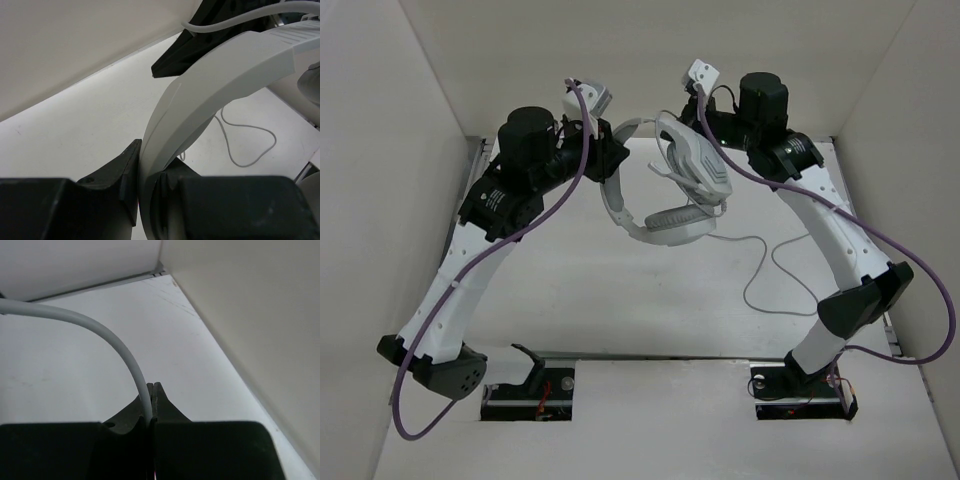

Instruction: Wrap the headphones

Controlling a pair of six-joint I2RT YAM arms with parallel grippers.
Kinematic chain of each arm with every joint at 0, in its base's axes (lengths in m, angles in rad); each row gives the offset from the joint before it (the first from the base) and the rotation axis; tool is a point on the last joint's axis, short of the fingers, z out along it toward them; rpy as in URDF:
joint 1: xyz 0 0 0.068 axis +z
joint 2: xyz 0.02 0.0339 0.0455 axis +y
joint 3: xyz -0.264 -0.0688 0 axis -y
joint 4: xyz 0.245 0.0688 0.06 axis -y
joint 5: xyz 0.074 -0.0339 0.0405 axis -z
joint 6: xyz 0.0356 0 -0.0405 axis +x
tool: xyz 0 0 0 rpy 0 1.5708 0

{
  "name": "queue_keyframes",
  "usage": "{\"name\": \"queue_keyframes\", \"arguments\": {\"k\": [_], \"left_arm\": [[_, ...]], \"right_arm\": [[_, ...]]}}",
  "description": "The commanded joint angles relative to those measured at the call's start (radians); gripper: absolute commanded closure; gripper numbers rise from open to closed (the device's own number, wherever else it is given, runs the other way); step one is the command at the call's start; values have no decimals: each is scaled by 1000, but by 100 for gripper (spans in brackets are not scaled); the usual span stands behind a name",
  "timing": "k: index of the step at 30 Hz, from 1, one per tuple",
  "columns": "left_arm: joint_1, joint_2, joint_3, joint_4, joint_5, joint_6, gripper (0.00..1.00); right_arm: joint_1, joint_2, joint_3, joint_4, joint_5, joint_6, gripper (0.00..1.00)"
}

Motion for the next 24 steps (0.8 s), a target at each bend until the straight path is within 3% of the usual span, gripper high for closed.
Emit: {"name": "queue_keyframes", "arguments": {"k": [1, 7, 12, 19, 24], "left_arm": [[10, -10, 60, 107, 20, -76, 100], [24, 27, 124, 121, 25, -92, 100], [47, 65, 224, 115, 34, -107, 100], [113, 109, 310, 126, 34, -162, 100], [145, 134, 334, 133, 23, -182, 100]], "right_arm": [[0, 5, 9, 63, -154, 157, 98], [-14, 5, -107, 196, -416, 456, 94], [-11, -24, -342, 519, -571, 796, 92], [15, -31, -615, 1111, -593, 1293, 79], [32, -6, -632, 1247, -582, 1446, 68]]}}
